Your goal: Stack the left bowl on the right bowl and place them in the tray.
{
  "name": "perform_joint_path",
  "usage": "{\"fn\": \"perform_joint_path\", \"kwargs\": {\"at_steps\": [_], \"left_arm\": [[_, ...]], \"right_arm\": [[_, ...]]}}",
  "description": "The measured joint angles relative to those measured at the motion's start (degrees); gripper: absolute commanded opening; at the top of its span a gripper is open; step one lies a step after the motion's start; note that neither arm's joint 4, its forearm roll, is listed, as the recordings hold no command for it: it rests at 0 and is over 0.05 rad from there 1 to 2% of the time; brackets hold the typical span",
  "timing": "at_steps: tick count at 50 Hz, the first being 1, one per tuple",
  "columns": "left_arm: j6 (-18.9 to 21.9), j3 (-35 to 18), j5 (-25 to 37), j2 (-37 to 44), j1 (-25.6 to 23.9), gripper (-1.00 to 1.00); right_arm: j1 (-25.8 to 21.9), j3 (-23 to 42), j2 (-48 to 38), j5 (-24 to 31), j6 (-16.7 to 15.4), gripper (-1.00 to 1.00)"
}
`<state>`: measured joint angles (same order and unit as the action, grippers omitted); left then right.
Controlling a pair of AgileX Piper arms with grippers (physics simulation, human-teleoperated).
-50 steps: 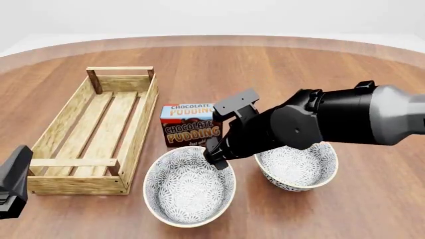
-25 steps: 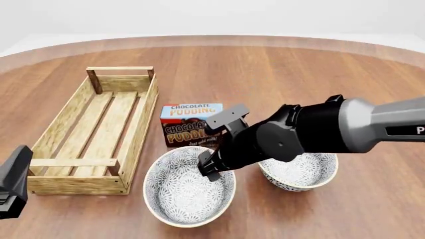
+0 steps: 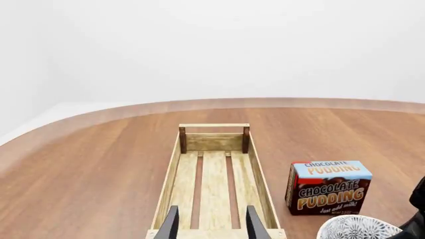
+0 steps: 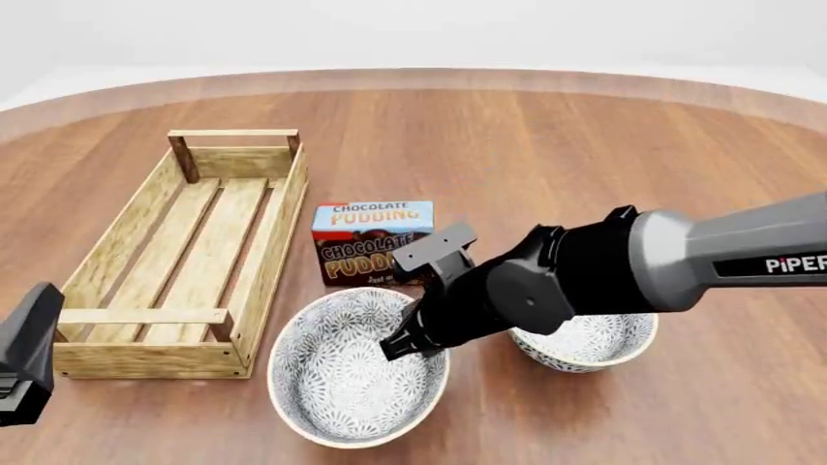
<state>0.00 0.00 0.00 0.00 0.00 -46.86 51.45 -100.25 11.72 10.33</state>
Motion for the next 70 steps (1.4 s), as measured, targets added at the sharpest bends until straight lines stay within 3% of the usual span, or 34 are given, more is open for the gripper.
{"fn": "perform_joint_path", "kwargs": {"at_steps": [18,47,57,70], "left_arm": [[0.0,0.0,0.0,0.0,0.0,1.0],[0.0,0.0,0.0,0.0,0.0,1.0],[0.0,0.0,0.0,0.0,0.0,1.0],[0.0,0.0,0.0,0.0,0.0,1.0]], "right_arm": [[-0.24,0.61,1.56,1.41,-2.56,-1.0],[1.11,3.24,12.23,8.42,-7.06,-1.0],[7.28,6.5,21.65,14.35,-10.03,-1.0],[13.69,7.97,29.65,18.36,-11.4,-1.0]]}}
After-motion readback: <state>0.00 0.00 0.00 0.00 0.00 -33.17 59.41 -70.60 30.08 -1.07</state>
